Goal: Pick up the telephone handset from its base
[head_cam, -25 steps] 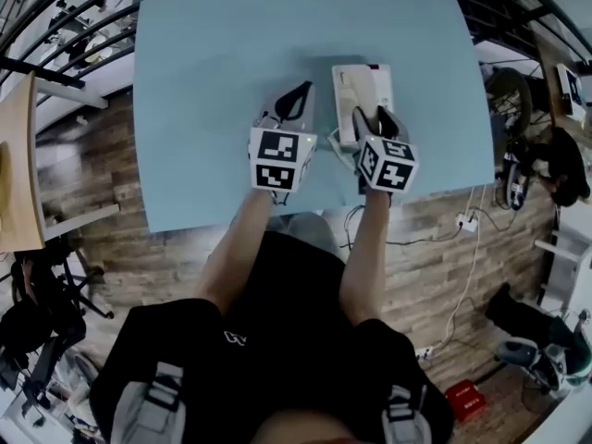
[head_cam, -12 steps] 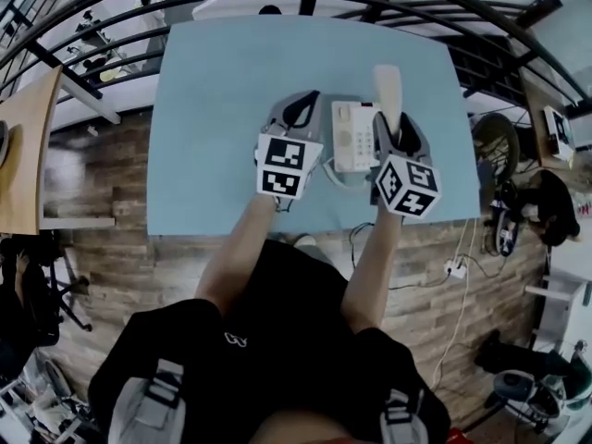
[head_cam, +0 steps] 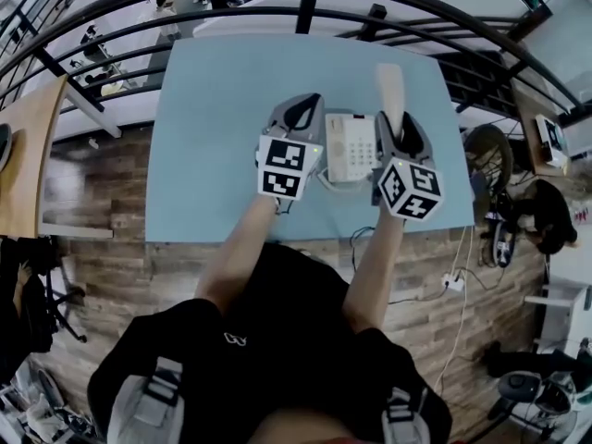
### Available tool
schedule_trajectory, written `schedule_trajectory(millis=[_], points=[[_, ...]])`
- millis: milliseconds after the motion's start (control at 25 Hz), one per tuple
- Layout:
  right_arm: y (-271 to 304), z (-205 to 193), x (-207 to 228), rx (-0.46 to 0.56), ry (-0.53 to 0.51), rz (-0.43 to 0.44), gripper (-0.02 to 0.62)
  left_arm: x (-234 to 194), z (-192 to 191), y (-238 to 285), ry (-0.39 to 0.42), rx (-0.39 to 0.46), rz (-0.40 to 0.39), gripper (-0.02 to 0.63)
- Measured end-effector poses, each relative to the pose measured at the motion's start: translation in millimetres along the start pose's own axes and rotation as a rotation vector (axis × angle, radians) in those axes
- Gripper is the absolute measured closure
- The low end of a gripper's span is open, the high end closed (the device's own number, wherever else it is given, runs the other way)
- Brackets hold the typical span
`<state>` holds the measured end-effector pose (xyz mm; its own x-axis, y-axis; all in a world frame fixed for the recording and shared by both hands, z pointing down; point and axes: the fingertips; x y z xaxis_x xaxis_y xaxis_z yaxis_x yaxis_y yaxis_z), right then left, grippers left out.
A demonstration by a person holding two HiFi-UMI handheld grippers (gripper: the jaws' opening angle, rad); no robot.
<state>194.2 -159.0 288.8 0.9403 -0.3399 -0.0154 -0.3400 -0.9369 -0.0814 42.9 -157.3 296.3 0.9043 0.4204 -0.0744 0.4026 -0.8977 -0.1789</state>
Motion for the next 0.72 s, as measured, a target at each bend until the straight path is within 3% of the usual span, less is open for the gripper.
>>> schedule_trajectory(millis=[720], points=[[-8, 0, 14, 0.003, -0.012, -0.038, 0.393, 11, -9, 12, -0.027, -0.016, -0.040, 0.607]])
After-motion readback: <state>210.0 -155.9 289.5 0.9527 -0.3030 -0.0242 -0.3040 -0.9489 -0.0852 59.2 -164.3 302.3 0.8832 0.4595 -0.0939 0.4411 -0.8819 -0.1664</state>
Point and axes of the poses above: the fingertips, and each gripper's own axes: y forward along the fingers, x to its right, z out of its top, and after that the axes turned 12 degrees about x, right-handed
